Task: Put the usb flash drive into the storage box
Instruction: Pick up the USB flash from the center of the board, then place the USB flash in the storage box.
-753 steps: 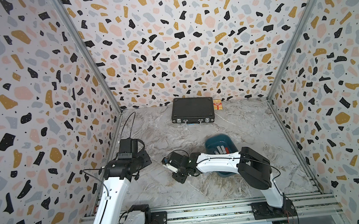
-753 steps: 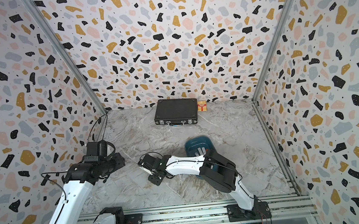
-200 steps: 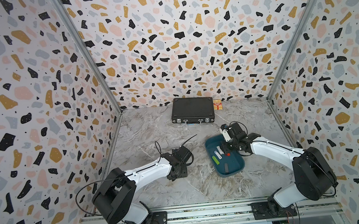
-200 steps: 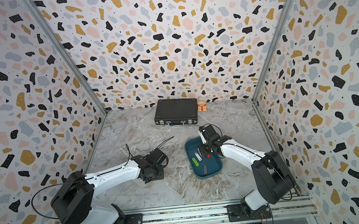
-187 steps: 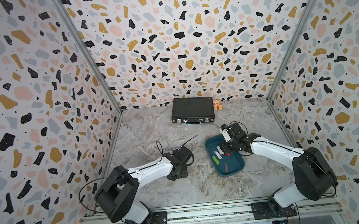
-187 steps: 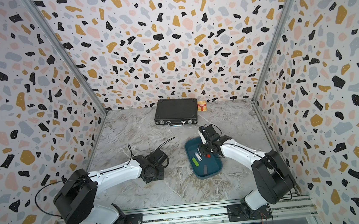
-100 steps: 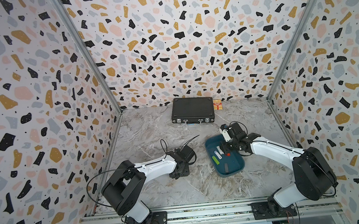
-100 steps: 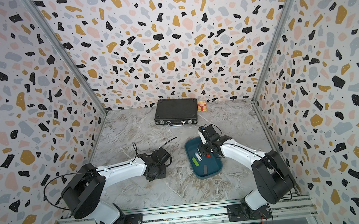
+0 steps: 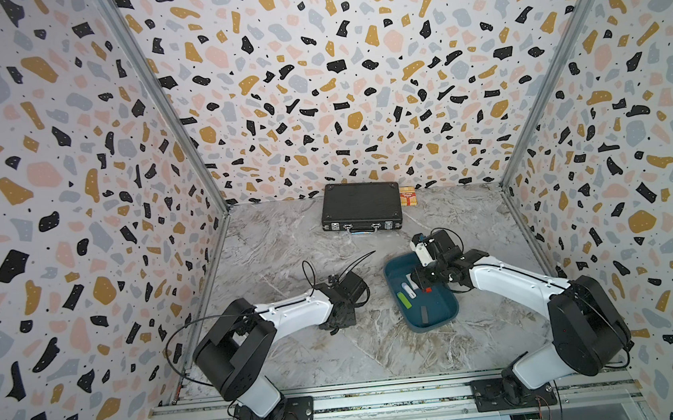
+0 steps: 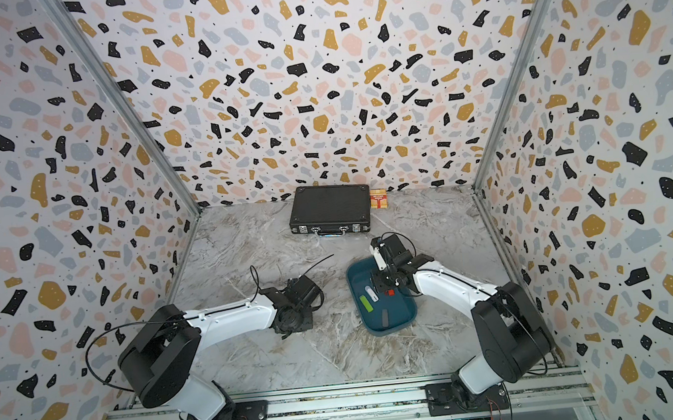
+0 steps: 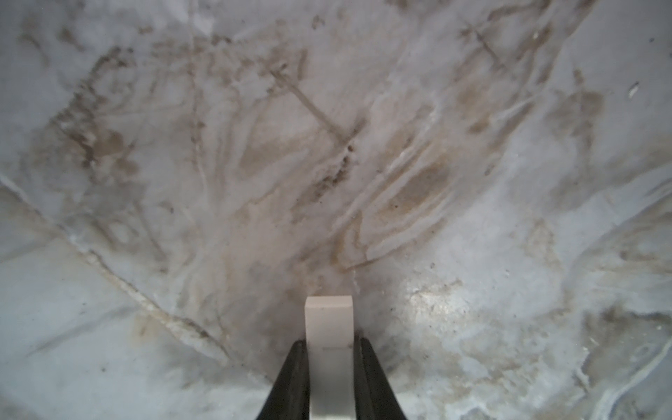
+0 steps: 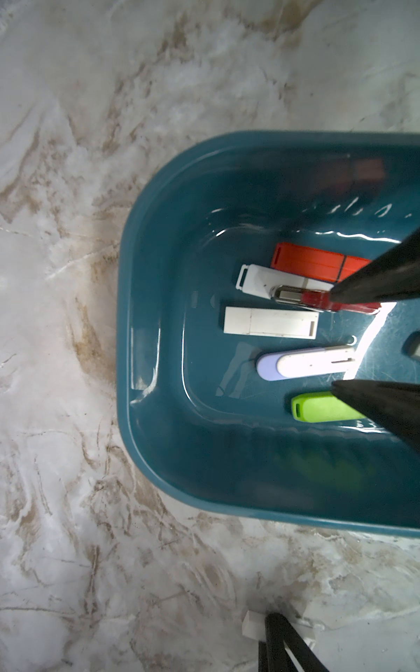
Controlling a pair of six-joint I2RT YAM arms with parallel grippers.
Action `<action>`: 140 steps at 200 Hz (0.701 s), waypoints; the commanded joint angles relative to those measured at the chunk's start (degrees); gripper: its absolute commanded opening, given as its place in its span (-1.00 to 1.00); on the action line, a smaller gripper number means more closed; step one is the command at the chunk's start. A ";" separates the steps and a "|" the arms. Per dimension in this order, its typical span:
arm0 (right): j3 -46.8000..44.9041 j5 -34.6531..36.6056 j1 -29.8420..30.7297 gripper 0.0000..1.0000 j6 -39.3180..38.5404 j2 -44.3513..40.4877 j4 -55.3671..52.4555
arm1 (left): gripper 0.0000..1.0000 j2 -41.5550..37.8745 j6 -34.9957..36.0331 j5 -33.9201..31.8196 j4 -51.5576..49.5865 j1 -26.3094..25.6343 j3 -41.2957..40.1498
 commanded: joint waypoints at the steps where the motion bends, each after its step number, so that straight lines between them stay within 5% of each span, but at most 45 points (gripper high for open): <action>1: 0.00 0.01 0.03 -0.22 -0.16 -2.29 -0.71 | -0.60 1.02 1.12 0.43 -0.15 0.04 -1.93; 79: -0.49 2.07 -5.10 -0.27 3.20 -6.35 0.03 | -0.64 -10.57 0.09 6.54 -3.83 -3.99 6.23; 140: -4.02 -3.91 -19.79 -0.30 11.55 -9.48 2.07 | -0.63 1.01 0.92 5.24 -7.32 -17.33 28.92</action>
